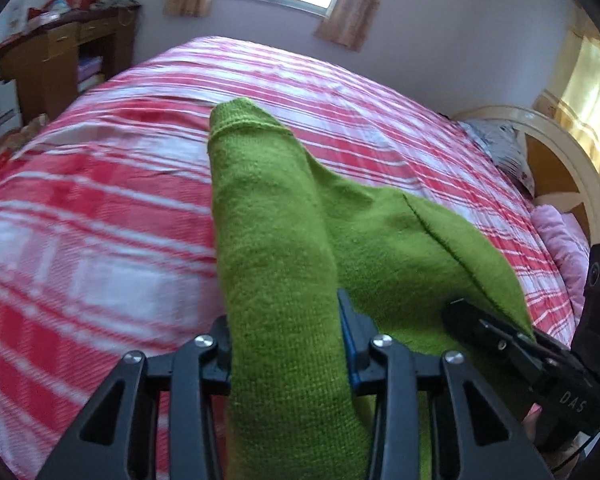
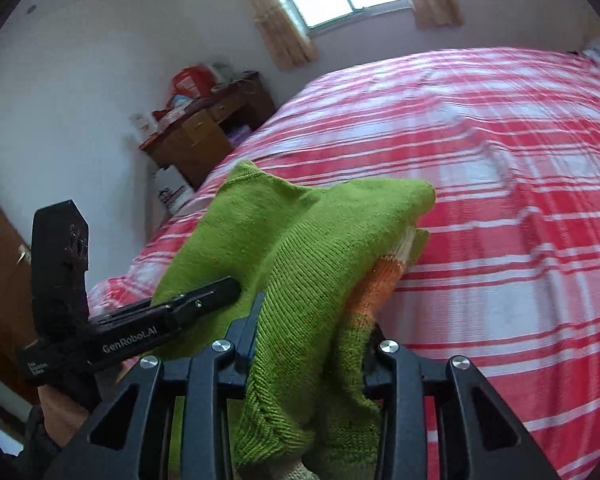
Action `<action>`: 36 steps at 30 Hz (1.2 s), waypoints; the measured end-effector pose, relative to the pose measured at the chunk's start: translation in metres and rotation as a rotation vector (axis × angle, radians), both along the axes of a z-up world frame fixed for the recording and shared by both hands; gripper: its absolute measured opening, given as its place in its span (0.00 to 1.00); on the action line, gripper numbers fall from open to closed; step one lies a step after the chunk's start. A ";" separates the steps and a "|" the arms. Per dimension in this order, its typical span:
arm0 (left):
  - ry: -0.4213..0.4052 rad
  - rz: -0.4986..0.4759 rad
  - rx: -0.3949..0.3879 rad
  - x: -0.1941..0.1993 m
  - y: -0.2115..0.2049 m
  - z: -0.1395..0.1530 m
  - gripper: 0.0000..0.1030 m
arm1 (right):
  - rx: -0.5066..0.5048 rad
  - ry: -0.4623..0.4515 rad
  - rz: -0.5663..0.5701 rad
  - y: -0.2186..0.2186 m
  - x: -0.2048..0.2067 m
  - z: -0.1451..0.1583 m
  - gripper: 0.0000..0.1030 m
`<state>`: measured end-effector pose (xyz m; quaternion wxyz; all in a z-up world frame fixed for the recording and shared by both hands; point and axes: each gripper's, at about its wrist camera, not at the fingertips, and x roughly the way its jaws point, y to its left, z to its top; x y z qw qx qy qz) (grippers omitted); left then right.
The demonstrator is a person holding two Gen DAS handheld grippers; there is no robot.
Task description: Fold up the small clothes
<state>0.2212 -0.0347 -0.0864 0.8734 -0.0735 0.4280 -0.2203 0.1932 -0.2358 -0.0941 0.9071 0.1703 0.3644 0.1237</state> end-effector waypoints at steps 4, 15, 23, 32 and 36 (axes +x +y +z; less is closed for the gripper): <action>-0.020 0.069 0.015 -0.005 0.036 0.009 0.38 | 0.006 -0.021 0.075 0.042 0.007 0.010 0.34; -0.079 0.276 0.042 0.007 0.140 0.020 0.38 | -0.030 -0.113 0.281 0.167 0.044 0.031 0.34; -0.082 0.380 0.100 0.060 0.182 -0.012 0.38 | -0.189 -0.203 0.372 0.234 0.100 0.005 0.33; -0.043 0.411 0.088 0.076 0.203 -0.041 0.45 | -0.136 -0.020 0.338 0.223 0.162 -0.053 0.33; -0.018 0.456 0.062 0.075 0.213 -0.043 0.74 | 0.042 0.077 0.319 0.202 0.177 -0.069 0.45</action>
